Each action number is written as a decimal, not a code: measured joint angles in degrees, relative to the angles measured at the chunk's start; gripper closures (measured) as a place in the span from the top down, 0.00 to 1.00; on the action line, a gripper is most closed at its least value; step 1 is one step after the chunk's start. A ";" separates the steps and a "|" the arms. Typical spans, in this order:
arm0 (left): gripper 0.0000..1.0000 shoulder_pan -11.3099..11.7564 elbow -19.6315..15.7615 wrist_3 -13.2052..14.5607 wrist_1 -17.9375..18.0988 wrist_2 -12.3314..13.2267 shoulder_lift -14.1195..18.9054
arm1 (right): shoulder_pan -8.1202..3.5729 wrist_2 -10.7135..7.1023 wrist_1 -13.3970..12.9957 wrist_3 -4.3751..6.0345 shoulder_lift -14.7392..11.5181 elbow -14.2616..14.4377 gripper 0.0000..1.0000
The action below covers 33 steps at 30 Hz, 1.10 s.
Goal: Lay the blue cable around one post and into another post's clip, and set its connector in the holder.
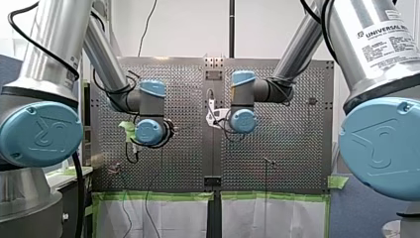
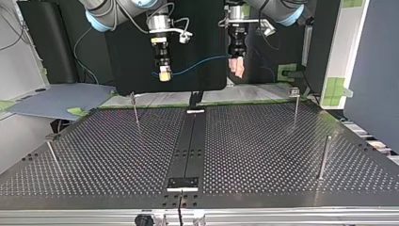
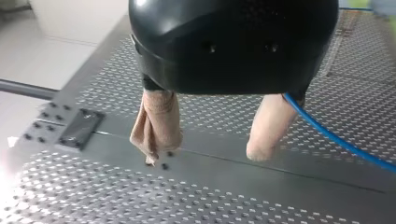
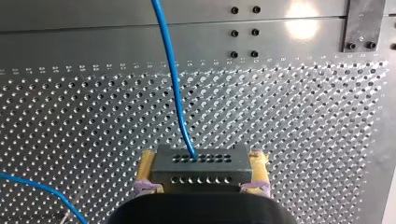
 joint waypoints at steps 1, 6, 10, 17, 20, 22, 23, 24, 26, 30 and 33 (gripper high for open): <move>1.00 0.13 0.41 -0.25 -0.41 0.07 0.41 | 0.00 -0.01 0.57 -0.03 -0.01 -0.49 0.09; 1.00 0.94 2.82 -1.24 -2.86 0.22 2.84 | -0.05 -0.16 2.73 -0.12 -0.05 -1.93 0.09; 1.00 1.73 4.17 -1.67 -4.82 0.26 4.80 | -0.26 -0.28 3.92 -0.13 -0.46 -2.58 0.09; 1.00 4.46 4.82 -1.84 -8.40 1.55 8.38 | -0.74 -0.44 6.19 -0.59 -1.81 -4.37 0.09; 1.00 6.01 4.84 -2.69 -9.98 2.95 9.96 | -0.88 -0.51 7.52 -0.87 -2.13 -5.56 0.09; 1.00 7.14 4.84 -3.51 -11.09 4.05 11.10 | -0.93 -0.83 8.52 -1.03 -2.27 -6.55 0.09; 1.00 7.66 4.85 -3.77 -11.63 4.56 11.62 | -0.94 -1.02 8.88 -1.11 -2.31 -6.92 0.09; 1.00 8.34 4.85 -4.07 -12.33 5.26 12.31 | -0.95 -1.21 9.19 -1.20 -2.34 -7.26 0.09; 1.00 9.39 4.86 -4.59 -13.37 6.29 13.36 | -0.96 -1.94 10.07 -1.71 -2.38 -8.18 0.09; 1.00 11.65 4.97 -5.59 -15.64 8.54 15.59 | -0.98 -3.90 12.12 -3.06 -2.39 -10.31 0.09; 1.00 13.12 5.10 -5.78 -17.10 10.01 16.56 | -0.90 -4.60 13.25 -3.69 -2.40 -11.62 0.09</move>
